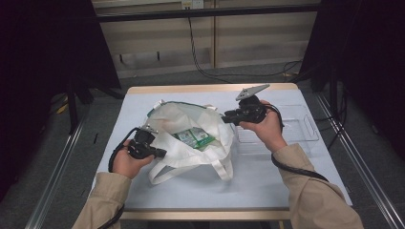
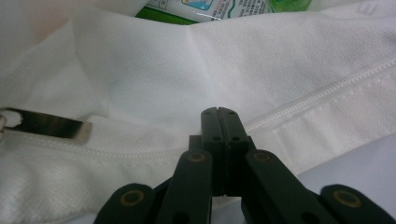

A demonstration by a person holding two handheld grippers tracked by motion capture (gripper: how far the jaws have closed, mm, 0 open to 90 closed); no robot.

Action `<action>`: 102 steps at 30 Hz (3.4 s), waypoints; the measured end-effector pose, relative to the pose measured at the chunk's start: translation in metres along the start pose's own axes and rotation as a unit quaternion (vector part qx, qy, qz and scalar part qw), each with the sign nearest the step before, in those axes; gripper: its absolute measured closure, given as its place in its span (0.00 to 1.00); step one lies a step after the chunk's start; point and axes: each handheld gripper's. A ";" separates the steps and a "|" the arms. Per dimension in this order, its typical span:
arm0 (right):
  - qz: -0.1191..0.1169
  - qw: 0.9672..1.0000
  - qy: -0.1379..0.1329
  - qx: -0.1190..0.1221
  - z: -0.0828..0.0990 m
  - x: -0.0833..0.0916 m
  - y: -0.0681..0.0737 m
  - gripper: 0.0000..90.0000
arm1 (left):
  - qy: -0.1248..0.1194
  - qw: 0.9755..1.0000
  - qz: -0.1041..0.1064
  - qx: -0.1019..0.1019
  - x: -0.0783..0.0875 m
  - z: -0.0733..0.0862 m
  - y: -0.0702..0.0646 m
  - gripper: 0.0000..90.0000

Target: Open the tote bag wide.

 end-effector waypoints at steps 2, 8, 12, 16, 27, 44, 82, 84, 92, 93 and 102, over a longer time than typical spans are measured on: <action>-0.007 1.000 -0.001 0.002 0.000 0.000 0.002 0.87 | -0.003 1.000 0.000 0.007 -0.001 0.000 0.000 1.00; -0.020 1.000 0.006 0.012 -0.003 -0.015 0.005 0.90 | -0.010 1.000 0.002 0.013 -0.004 0.001 -0.001 1.00; -0.016 1.000 0.016 0.017 -0.008 -0.027 0.000 0.94 | -0.010 1.000 0.002 0.003 -0.004 0.000 -0.001 1.00; 0.009 1.000 0.009 0.010 -0.013 -0.031 -0.008 0.97 | -0.014 1.000 0.001 0.009 -0.005 0.001 -0.001 1.00; 0.044 0.998 0.036 -0.015 -0.010 -0.044 -0.032 1.00 | -0.015 1.000 0.003 0.005 -0.005 0.006 0.002 1.00; 0.051 0.995 0.079 -0.016 -0.001 -0.059 -0.040 1.00 | -0.015 1.000 0.000 0.006 -0.008 0.008 0.003 1.00; 0.007 0.999 0.036 -0.004 0.001 -0.045 -0.001 1.00 | -0.061 0.998 -0.003 0.016 0.014 -0.009 0.002 0.95; 0.002 0.999 0.037 -0.001 0.002 -0.043 0.004 1.00 | -0.058 0.998 -0.004 0.009 0.015 -0.010 0.003 0.95; -0.017 0.999 0.034 0.008 0.010 -0.040 0.021 1.00 | -0.064 0.998 -0.005 0.008 0.016 -0.018 0.002 0.92; -0.020 0.999 0.034 0.010 0.012 -0.040 0.025 1.00 | -0.066 0.998 -0.006 0.006 0.016 -0.019 0.002 0.92; -0.040 0.998 0.042 0.026 0.025 -0.042 0.044 1.00 | -0.062 0.998 -0.004 0.004 0.021 -0.036 0.006 0.92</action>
Point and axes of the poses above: each handheld gripper's, and its own axes: x roughly backward along the jaws, z roughly out of its underside, y roughly to its left, and after that the axes turned 12 degrees about -z, right-handed
